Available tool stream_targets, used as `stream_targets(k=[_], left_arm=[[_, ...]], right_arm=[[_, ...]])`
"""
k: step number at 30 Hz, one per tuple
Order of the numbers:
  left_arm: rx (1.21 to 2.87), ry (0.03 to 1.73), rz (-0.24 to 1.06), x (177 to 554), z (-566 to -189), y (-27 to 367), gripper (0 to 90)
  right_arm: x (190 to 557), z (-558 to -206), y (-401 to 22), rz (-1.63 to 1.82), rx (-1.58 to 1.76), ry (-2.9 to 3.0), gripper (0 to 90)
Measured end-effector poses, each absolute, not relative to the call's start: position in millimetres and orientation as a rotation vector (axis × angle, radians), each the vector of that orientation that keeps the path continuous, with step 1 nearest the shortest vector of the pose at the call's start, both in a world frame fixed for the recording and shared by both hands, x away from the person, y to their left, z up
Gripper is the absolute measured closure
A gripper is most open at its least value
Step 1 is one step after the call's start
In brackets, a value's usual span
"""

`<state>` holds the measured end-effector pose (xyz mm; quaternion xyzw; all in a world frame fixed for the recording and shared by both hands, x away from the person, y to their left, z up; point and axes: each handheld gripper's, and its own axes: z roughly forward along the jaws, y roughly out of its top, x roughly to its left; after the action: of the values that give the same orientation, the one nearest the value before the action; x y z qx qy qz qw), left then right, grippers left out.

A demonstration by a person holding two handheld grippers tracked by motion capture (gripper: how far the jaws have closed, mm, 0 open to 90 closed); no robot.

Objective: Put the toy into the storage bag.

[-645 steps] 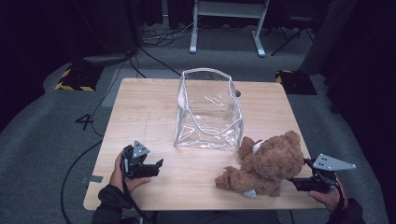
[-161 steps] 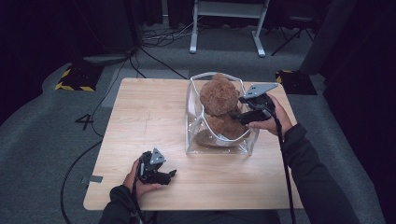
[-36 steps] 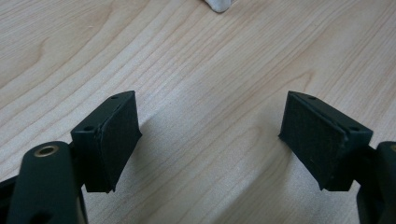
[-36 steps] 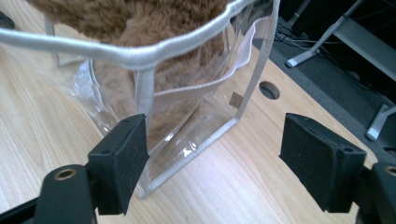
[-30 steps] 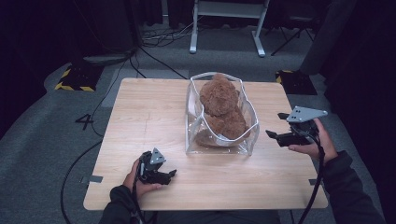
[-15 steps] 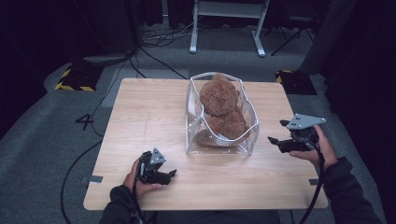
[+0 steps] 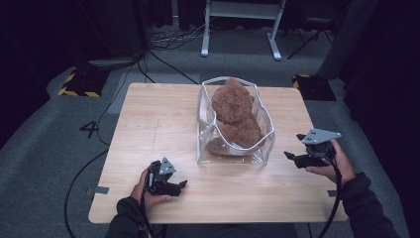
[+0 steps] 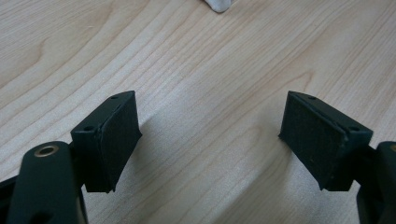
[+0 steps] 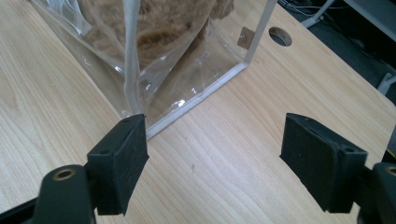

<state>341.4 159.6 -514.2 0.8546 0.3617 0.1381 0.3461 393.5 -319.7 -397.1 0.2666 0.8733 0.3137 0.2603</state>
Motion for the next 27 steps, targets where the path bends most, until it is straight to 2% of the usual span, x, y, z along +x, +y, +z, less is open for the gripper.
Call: stream_targets(k=[27], left_arm=[[2.218, 0.939, 0.359, 341, -514, 160, 19.7]], right_arm=[[378, -439, -343, 0.848, 0.775, 2.374, 23.2]])
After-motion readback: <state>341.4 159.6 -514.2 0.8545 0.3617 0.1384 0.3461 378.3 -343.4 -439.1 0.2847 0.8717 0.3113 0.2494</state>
